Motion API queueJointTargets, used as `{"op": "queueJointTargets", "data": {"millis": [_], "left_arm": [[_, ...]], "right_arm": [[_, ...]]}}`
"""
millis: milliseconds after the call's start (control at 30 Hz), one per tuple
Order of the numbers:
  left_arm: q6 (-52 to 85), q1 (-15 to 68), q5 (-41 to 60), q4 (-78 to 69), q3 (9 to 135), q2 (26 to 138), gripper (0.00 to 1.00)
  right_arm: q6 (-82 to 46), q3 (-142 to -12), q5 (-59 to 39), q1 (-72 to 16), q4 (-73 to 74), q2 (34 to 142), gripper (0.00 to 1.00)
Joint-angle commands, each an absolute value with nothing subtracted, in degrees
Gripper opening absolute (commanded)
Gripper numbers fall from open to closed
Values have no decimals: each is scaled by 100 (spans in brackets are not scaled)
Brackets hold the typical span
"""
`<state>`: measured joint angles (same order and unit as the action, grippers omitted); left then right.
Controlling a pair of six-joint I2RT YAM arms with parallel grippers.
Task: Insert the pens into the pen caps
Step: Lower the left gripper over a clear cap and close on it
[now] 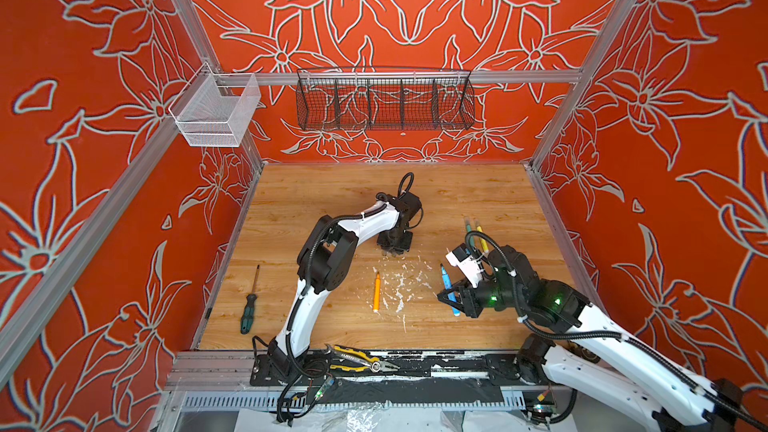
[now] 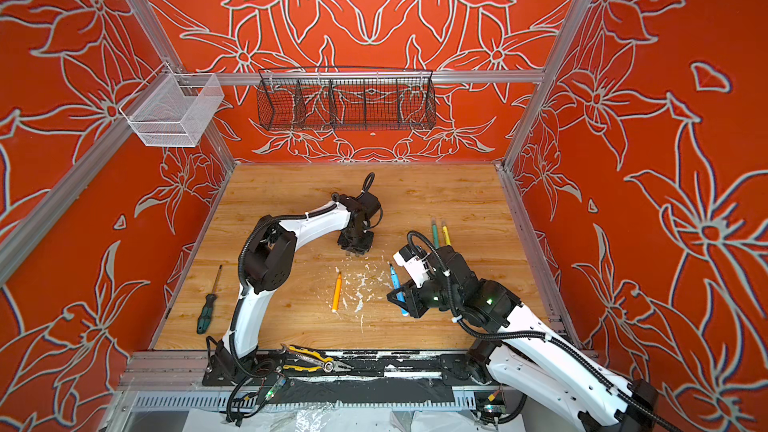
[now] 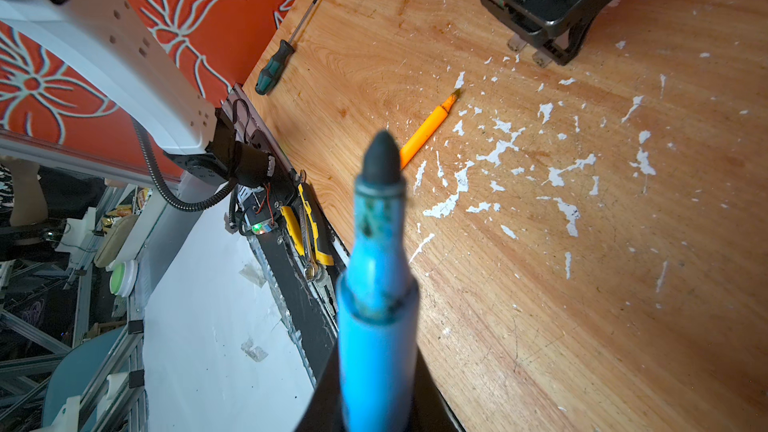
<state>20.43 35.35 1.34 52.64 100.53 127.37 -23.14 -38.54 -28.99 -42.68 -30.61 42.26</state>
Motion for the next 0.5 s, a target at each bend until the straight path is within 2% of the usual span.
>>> {"op": "queueJointTargets", "data": {"millis": [0,333,467], "left_arm": [[2074,3560,207,5309,10119,13081,22],[1987,3546,254,5449,10472,13351,21],[1951,3542,238,5468,10359,13311,15]], "right_arm": [[-2399,-3764,-3024,-4236,-3001,4091,0],[-2571,-3596,-3015,-4237,-3032,3781,0],[-2575,-3570,-3021,-4237,-3019,3770,0]]}}
